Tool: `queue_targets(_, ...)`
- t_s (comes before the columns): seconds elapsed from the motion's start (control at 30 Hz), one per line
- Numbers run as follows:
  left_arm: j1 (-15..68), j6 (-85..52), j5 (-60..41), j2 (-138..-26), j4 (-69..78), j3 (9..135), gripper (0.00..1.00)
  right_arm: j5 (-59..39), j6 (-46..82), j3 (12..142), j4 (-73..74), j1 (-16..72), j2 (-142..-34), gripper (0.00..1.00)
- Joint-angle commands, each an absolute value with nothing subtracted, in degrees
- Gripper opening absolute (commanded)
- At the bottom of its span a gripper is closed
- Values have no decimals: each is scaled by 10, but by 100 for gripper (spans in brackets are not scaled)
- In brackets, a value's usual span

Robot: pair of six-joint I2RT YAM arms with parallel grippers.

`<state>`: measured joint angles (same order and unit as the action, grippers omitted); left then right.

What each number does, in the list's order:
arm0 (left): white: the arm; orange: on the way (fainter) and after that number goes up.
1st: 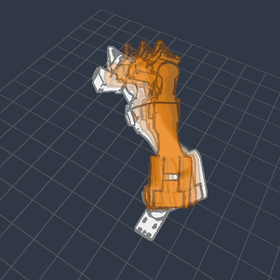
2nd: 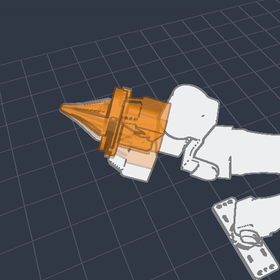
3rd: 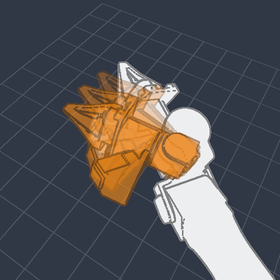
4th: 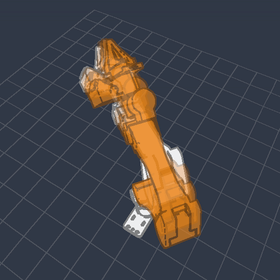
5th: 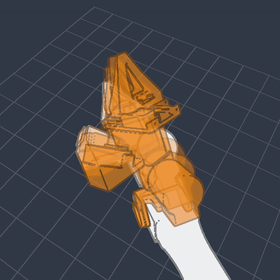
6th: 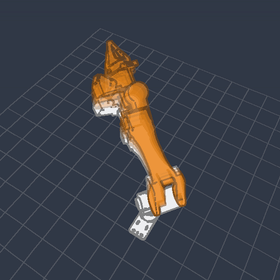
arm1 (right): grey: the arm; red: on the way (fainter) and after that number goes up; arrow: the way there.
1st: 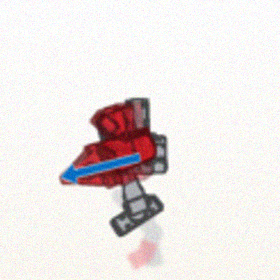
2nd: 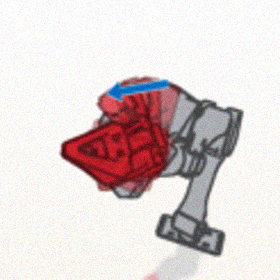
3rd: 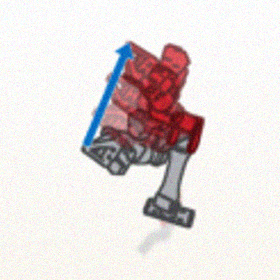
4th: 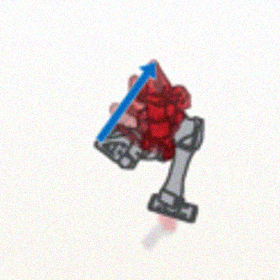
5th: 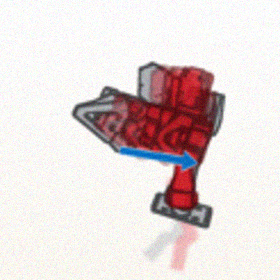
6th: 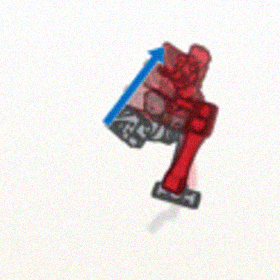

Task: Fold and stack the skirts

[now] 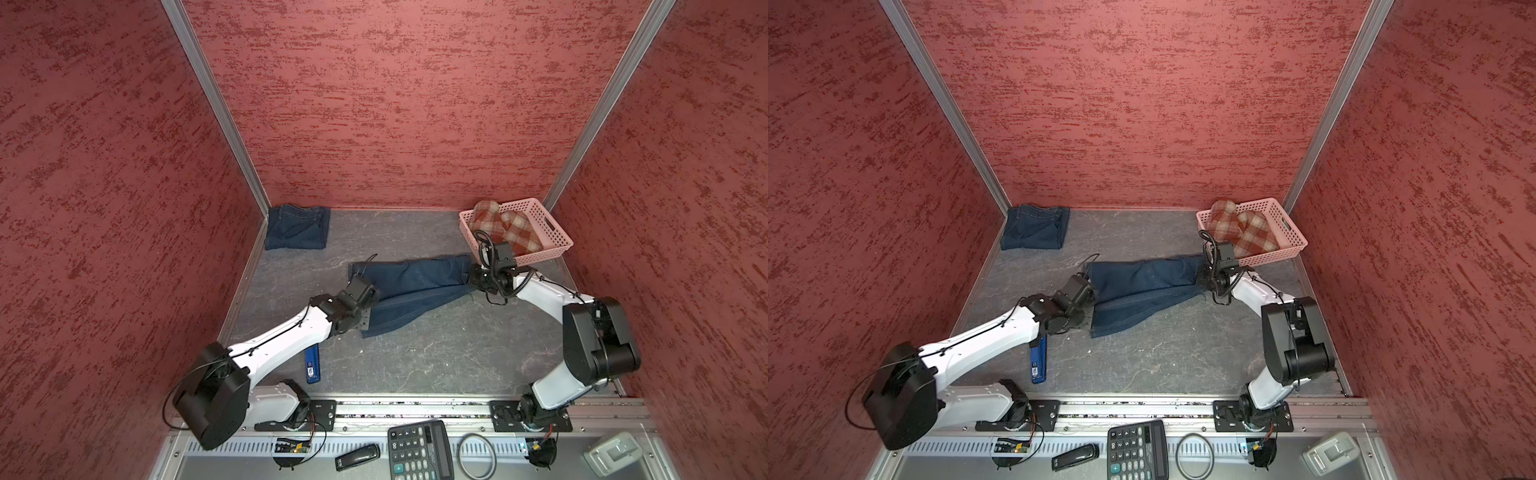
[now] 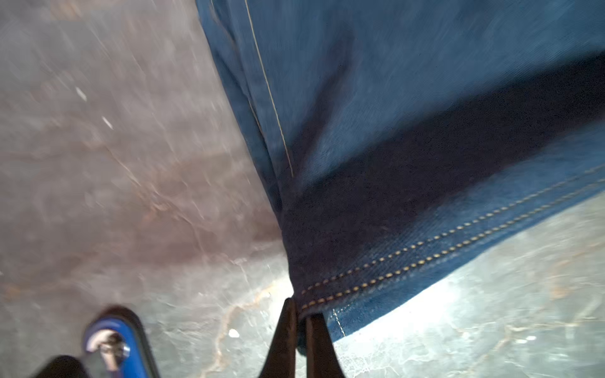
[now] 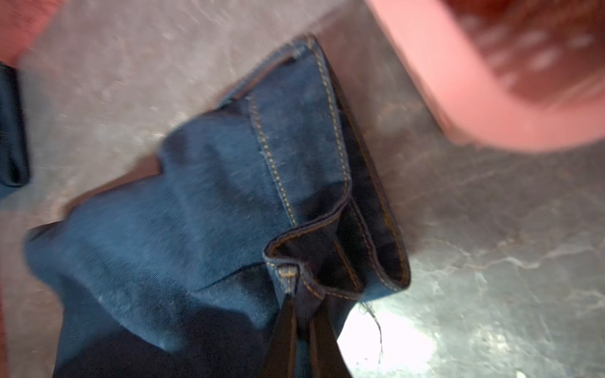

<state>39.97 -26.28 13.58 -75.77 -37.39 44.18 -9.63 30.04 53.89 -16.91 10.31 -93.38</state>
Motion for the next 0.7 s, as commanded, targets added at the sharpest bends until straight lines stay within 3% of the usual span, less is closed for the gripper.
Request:
queue_targets(0.0,425,-323,154,-797,-374,439,0,-24,297,549,-169,98,-952,0)
queue_targets(0.23,456,-343,165,-834,-392,445,0,-24,298,582,-182,98,-993,2)
queue_targets(0.37,456,-348,156,-809,-393,426,0,-3,293,587,-199,98,-978,32)
queue_targets(0.4,456,-348,155,-801,-392,423,6,7,290,591,-204,98,-965,43)
queue_targets(0.47,456,-345,152,-786,-391,421,27,22,283,604,-214,97,-943,55)
queue_targets(0.5,457,-343,150,-776,-390,421,44,26,278,614,-220,97,-932,61)
queue_targets(0.53,458,-339,148,-766,-391,423,58,25,275,625,-228,97,-925,64)
queue_targets(0.6,461,-332,153,-744,-397,429,76,19,270,644,-241,97,-920,68)
queue_targets(0.67,463,-326,160,-716,-404,433,88,3,263,657,-250,97,-919,72)
